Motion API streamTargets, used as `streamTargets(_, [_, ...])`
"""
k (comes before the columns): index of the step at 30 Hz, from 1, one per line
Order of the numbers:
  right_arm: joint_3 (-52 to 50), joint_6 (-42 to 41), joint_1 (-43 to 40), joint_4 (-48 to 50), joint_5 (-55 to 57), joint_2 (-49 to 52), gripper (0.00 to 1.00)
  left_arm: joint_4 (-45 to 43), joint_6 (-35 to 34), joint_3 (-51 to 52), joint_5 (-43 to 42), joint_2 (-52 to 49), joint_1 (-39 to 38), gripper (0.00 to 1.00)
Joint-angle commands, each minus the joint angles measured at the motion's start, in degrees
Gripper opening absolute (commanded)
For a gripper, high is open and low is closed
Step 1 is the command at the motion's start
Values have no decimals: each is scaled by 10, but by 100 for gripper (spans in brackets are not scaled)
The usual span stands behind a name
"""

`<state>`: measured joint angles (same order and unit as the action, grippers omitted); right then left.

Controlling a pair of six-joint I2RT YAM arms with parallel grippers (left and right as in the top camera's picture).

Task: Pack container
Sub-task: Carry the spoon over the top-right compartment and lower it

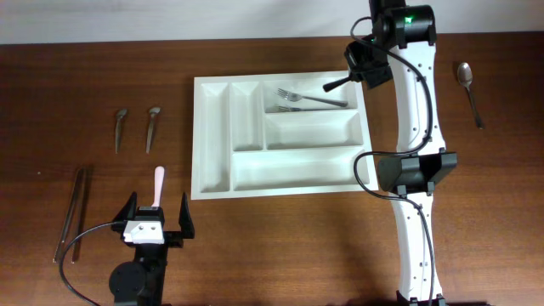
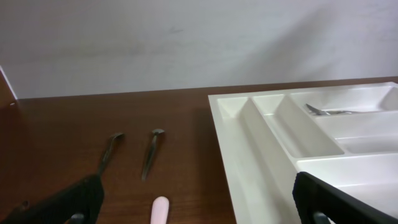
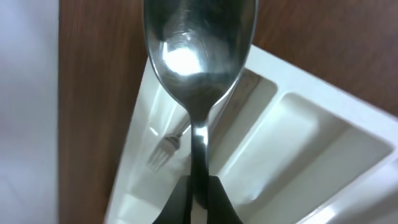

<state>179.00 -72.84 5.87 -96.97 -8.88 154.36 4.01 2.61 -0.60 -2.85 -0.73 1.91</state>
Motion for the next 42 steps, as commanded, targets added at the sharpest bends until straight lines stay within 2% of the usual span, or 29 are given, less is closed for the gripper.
streamTargets(1, [9,-120,31,-4,26,-20,4,4,7,1,-8,4,1,99])
streamTargets(12, [0,-186,96,-4,77,-20,4,4,7,1,-8,4,1,99])
streamTargets(21, [-46,-188,103,-4,81,-20,4,4,7,1,-8,4,1,99])
streamTargets(25, [-78,-221,103,-4,83,-20,4,4,7,1,-8,4,1,99])
streamTargets(29, [-110,-196,103,-4,83,-20,4,4,7,1,-8,4,1,99])
streamTargets(38, [-111,-128,104,-4,70,-20,4,4,7,1,-8,4,1,99])
streamTargets(42, [-111,-125,112,-4,64,-20,4,4,7,1,-8,4,1,99])
